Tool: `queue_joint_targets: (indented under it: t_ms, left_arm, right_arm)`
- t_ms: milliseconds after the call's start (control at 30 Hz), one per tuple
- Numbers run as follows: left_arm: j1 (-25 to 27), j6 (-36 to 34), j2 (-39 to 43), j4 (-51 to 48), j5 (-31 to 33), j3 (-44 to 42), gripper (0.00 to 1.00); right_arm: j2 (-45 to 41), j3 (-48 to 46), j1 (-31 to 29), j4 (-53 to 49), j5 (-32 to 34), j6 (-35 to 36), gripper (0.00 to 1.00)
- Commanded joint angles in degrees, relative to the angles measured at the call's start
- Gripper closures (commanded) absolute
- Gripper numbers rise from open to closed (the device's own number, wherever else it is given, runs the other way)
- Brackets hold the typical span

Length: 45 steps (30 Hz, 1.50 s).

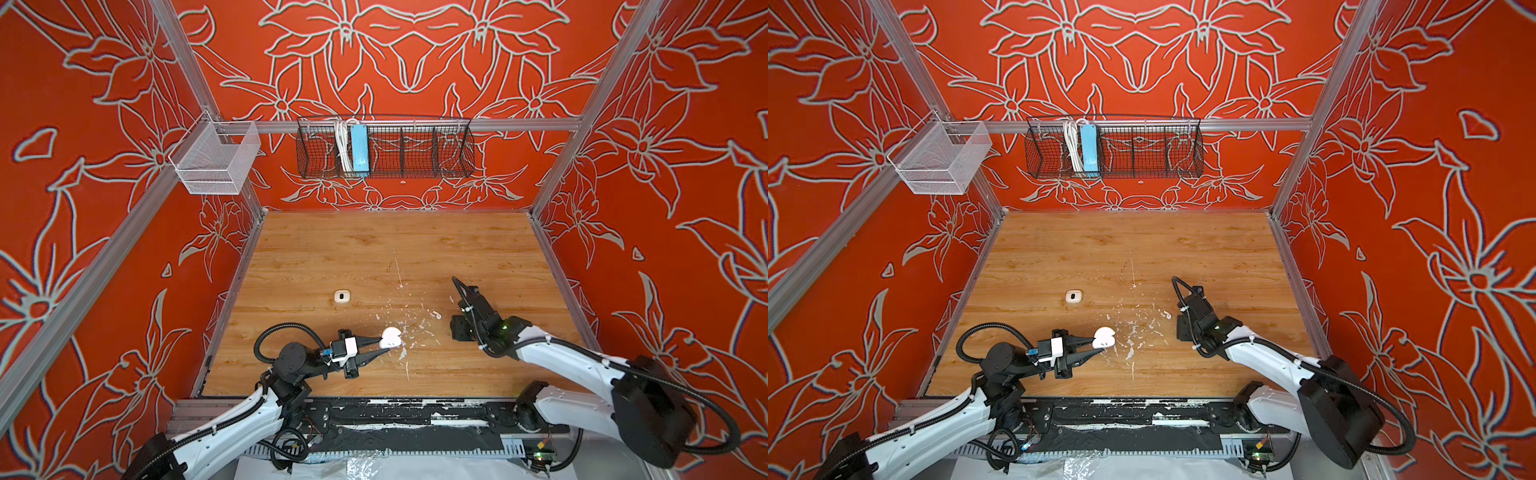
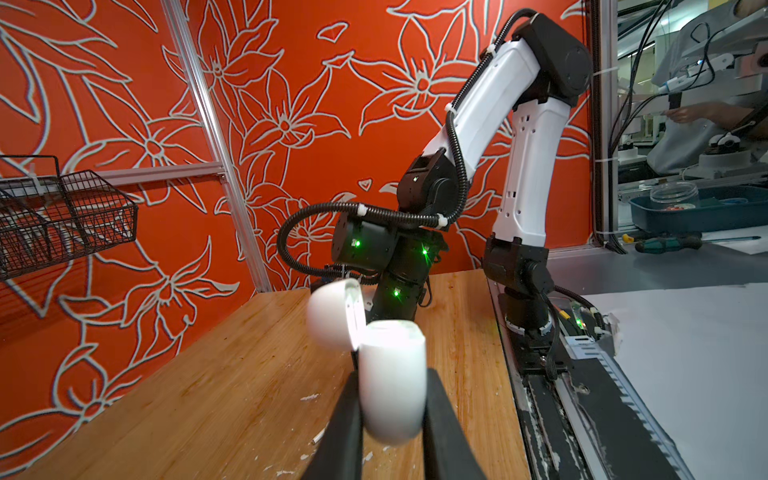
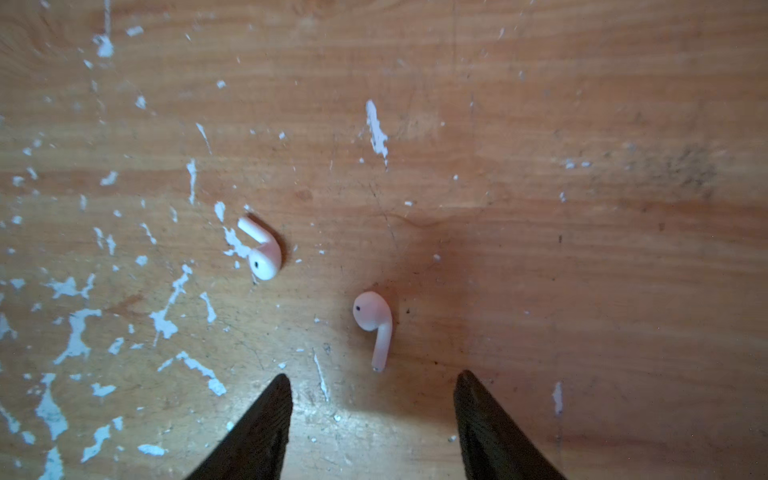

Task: Insert the wireless bluetooth earbuds into the charging case
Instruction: 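Move the right gripper over the loose earbuds and grasp one, then lift the white earbud and carry it toward the open case in the left gripper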

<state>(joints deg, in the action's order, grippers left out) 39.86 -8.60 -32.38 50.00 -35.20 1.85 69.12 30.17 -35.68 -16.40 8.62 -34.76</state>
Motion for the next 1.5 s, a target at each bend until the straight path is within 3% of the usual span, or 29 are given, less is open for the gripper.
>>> queue_joint_targets:
  t_ms: [0,667,833,1267,1467]
  left_arm:
    - [0.5,-1.3,0.9,-0.9,-0.2,1.3,1.0]
    - [1.1,-2.6,3.5,-4.0,0.2,1.8,1.0]
    - [1.2,-3.0,3.7,-4.7,0.7,1.8,1.0]
    - [1.3,-3.6,4.5,-6.0,1.2,1.9,1.0]
    - [1.4,-3.6,4.6,-6.1,1.1,2.0,1.0]
  right_arm:
    - [3.6,2.6,0.3,0.3,-2.3,-0.9,0.36]
    - [17.7,11.5,0.3,-7.1,2.1,-0.1,0.55]
    - [19.1,11.6,0.3,-6.2,2.5,-0.9,0.66]
    - [16.4,8.8,0.3,-3.9,4.0,-2.9,0.77]
    - [10.2,7.5,0.3,-4.9,5.4,-4.0,0.81]
